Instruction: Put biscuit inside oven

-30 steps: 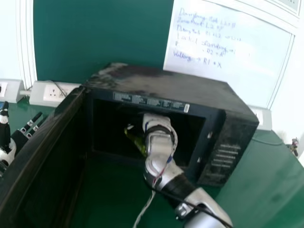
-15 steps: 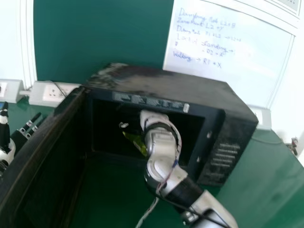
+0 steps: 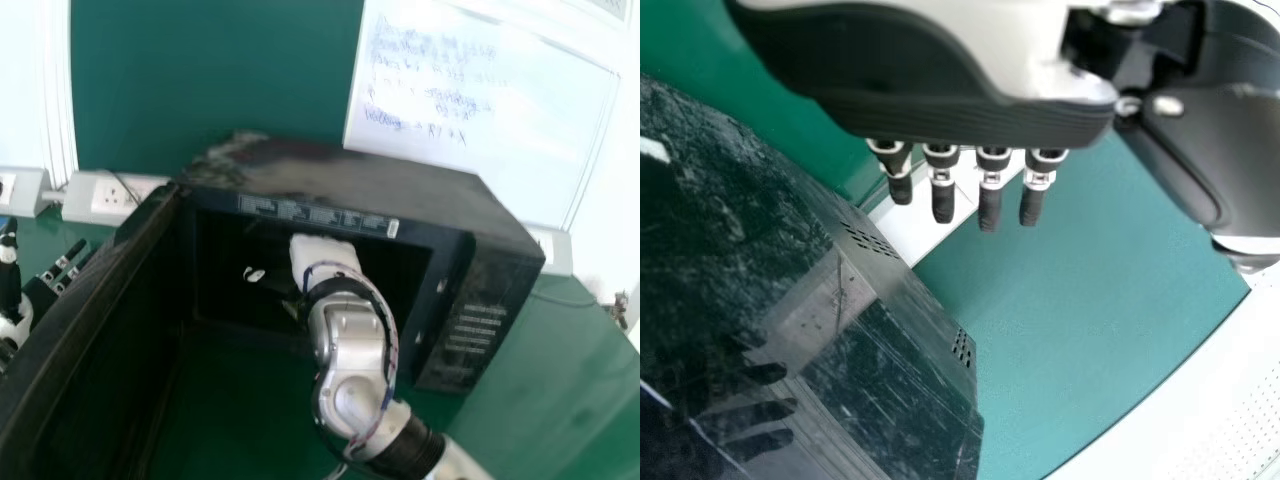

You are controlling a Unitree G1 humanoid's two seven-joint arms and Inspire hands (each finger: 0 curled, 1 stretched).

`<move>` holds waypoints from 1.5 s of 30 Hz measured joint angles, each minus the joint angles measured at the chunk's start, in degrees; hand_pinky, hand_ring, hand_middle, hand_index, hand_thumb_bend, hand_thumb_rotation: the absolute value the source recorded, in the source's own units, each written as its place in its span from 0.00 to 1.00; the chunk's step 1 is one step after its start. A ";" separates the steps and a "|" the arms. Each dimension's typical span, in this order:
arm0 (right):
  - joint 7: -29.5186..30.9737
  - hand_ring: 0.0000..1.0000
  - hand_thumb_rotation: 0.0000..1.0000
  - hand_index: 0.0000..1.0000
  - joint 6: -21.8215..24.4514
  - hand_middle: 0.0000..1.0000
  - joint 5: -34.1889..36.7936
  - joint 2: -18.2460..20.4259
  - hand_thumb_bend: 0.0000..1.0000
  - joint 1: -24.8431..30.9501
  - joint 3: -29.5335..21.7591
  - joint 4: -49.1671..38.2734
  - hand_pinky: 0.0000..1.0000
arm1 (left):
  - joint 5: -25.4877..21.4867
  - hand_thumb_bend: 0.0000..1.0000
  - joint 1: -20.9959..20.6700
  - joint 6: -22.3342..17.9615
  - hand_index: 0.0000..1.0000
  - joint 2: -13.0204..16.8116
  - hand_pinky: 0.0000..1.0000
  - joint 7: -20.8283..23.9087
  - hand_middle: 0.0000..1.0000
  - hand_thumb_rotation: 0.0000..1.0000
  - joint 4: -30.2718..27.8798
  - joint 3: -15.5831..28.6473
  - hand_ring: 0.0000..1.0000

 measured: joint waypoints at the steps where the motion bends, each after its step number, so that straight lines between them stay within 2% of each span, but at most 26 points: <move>1: 0.19 0.44 0.45 0.85 0.00 0.60 -0.97 0.16 0.94 1.26 -0.03 -1.14 0.32 | 0.03 0.32 0.00 0.00 1.00 0.06 1.00 -0.17 1.00 0.22 0.09 0.01 1.00; 2: 0.40 0.48 0.45 0.81 -0.09 0.63 -1.69 0.35 0.92 2.32 -0.06 -2.05 0.36 | 0.06 0.32 -0.02 0.01 1.00 0.13 1.00 -0.23 1.00 0.22 0.16 0.02 1.00; 5: 1.37 0.55 0.45 0.76 -0.68 0.67 -3.32 0.75 0.90 5.42 -0.07 -4.81 0.42 | 0.09 0.32 -0.01 0.01 1.00 0.29 1.00 -0.31 1.00 0.21 0.32 0.08 1.00; 9: 2.79 0.52 0.47 0.77 -2.58 0.65 -5.25 0.80 0.88 9.42 -0.11 -7.59 0.41 | 0.38 0.30 0.03 0.01 1.00 0.36 1.00 -0.38 1.00 0.24 0.33 0.12 1.00; 12: 3.92 0.65 0.48 0.82 -4.26 0.74 -6.69 0.84 0.87 11.65 -0.49 -8.94 0.49 | 0.38 0.31 0.03 0.01 1.00 0.48 1.00 -1.14 1.00 0.24 0.40 0.16 1.00; 13: 4.13 0.65 0.48 0.83 -4.54 0.74 -6.73 0.84 0.87 12.10 -0.59 -9.41 0.49 | 0.39 0.30 0.03 0.01 1.00 0.49 1.00 -1.16 1.00 0.25 0.44 0.17 1.00; 15: 4.35 0.59 0.48 0.83 -6.03 0.69 -7.85 0.80 0.87 13.31 -1.46 -10.81 0.46 | 0.44 0.32 0.02 0.01 1.00 0.51 1.00 -1.32 1.00 0.24 0.50 0.18 1.00; 16: 4.44 0.53 0.47 0.83 -6.68 0.65 -8.14 0.78 0.87 13.93 -1.92 -11.66 0.41 | 0.44 0.33 0.01 0.01 1.00 0.53 1.00 -1.32 1.00 0.22 0.52 0.18 1.00; 18: 4.94 0.47 0.46 0.82 -7.85 0.60 -8.78 0.70 0.86 14.87 -2.82 -13.11 0.36 | 0.45 0.33 0.00 0.01 1.00 0.55 1.00 -1.32 1.00 0.22 0.56 0.19 1.00; 22: 5.65 0.50 0.46 0.81 -10.53 0.61 -10.36 0.29 0.87 17.57 -4.57 -16.81 0.38 | 1.00 0.27 -0.06 0.00 1.00 0.62 1.00 -1.92 1.00 0.24 0.97 0.20 1.00; 24: 5.69 0.50 0.47 0.80 -11.22 0.61 -10.80 0.38 0.87 19.53 -5.89 -18.95 0.38 | 1.54 0.28 -0.08 0.00 1.00 0.68 1.00 -2.37 1.00 0.23 1.38 0.22 1.00; 26: 6.04 0.58 0.45 0.82 -12.05 0.68 -10.96 0.47 0.84 21.66 -7.60 -21.38 0.45 | 1.63 0.26 -0.09 0.01 1.00 0.72 1.00 -2.81 1.00 0.26 2.06 0.28 1.00; 30: 5.67 0.59 0.45 0.75 -13.81 0.67 -10.40 0.77 0.82 25.94 -11.33 -26.00 0.50 | 1.69 0.29 -0.15 0.03 1.00 0.80 1.00 -3.71 1.00 0.24 2.33 0.37 1.00; 32: 4.67 0.62 0.45 0.75 -14.72 0.68 -9.17 0.91 0.82 28.11 -12.99 -28.02 0.54 | 1.71 0.31 -0.22 0.05 1.00 0.94 1.00 -3.87 1.00 0.22 2.54 0.41 1.00; 34: 2.60 0.58 0.41 0.67 -15.74 0.62 -6.58 1.57 0.82 30.95 -14.99 -30.10 0.50 | 1.76 0.31 -0.26 0.08 1.00 1.12 1.00 -3.87 1.00 0.22 2.71 0.44 1.00; 35: 1.23 0.59 0.40 0.67 -15.93 0.62 -5.09 2.10 0.83 32.43 -16.04 -30.91 0.51 | 1.86 0.31 -0.27 0.08 1.00 1.17 1.00 -3.96 1.00 0.22 2.72 0.45 1.00; 38: -3.39 0.69 0.40 0.64 -17.67 0.70 -0.11 2.98 0.81 36.89 -19.11 -33.36 0.56 | 1.97 0.31 -0.30 0.09 1.00 1.19 1.00 -4.13 1.00 0.21 2.82 0.64 1.00; 40: -6.52 0.70 0.41 0.66 -20.10 0.71 3.29 2.71 0.80 39.49 -20.80 -34.78 0.59 | 2.13 0.30 -0.35 0.09 1.00 1.21 1.00 -4.44 1.00 0.21 3.14 0.74 1.00; 42: -10.12 0.60 0.39 0.66 -22.85 0.65 6.67 2.21 0.79 41.73 -22.51 -35.19 0.53 | 2.66 0.33 -0.43 0.14 1.00 1.23 1.00 -4.71 1.00 0.20 3.38 0.76 1.00; 45: -14.81 0.54 0.37 0.67 -26.69 0.61 11.70 1.85 0.78 44.89 -24.83 -35.88 0.48 | 3.05 0.36 -0.50 0.22 1.00 1.27 1.00 -5.34 1.00 0.18 3.66 0.76 1.00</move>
